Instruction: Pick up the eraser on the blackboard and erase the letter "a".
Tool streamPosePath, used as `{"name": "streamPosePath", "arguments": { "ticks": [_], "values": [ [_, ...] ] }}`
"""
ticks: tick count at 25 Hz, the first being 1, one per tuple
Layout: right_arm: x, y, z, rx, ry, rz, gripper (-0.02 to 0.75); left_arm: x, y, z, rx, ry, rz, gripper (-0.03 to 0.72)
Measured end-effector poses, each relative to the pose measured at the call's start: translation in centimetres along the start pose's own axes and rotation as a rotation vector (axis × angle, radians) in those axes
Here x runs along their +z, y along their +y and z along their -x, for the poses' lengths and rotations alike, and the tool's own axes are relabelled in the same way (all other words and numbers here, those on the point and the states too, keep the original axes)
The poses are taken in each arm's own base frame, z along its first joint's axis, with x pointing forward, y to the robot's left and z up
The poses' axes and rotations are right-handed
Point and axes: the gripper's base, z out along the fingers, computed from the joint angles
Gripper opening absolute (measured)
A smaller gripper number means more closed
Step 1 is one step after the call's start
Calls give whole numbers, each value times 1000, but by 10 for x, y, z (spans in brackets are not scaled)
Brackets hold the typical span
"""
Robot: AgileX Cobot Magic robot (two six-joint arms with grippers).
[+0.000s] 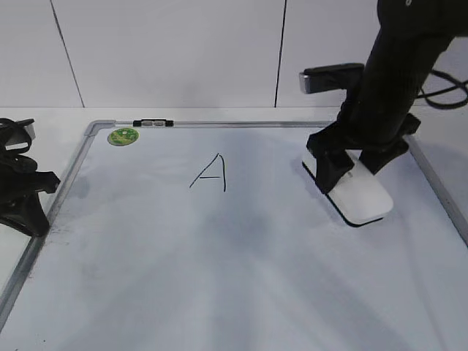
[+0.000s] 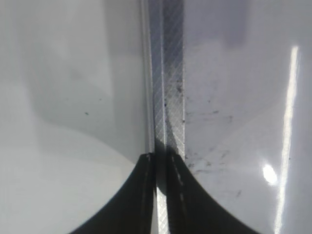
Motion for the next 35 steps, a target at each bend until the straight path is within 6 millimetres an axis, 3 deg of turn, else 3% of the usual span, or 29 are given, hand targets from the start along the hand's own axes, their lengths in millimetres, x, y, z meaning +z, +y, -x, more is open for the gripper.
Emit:
{"name": "streamPosePath", "arguments": {
  "ticks": [4, 9, 15, 22, 35],
  "values": [
    [-19, -3, 2, 0, -11, -52, 561, 0, 0, 0, 0, 0, 0, 34],
    [-25, -19, -2, 61, -15, -59, 561, 0, 0, 0, 0, 0, 0, 34],
    [-27, -66, -14, 195, -10, -73, 561, 0, 0, 0, 0, 0, 0, 34],
    [-14, -110, -36, 324, 3, -84, 561, 0, 0, 0, 0, 0, 0, 35],
    [14, -121, -46, 348, -27, -110, 561, 0, 0, 0, 0, 0, 0, 35]
  ]
}}
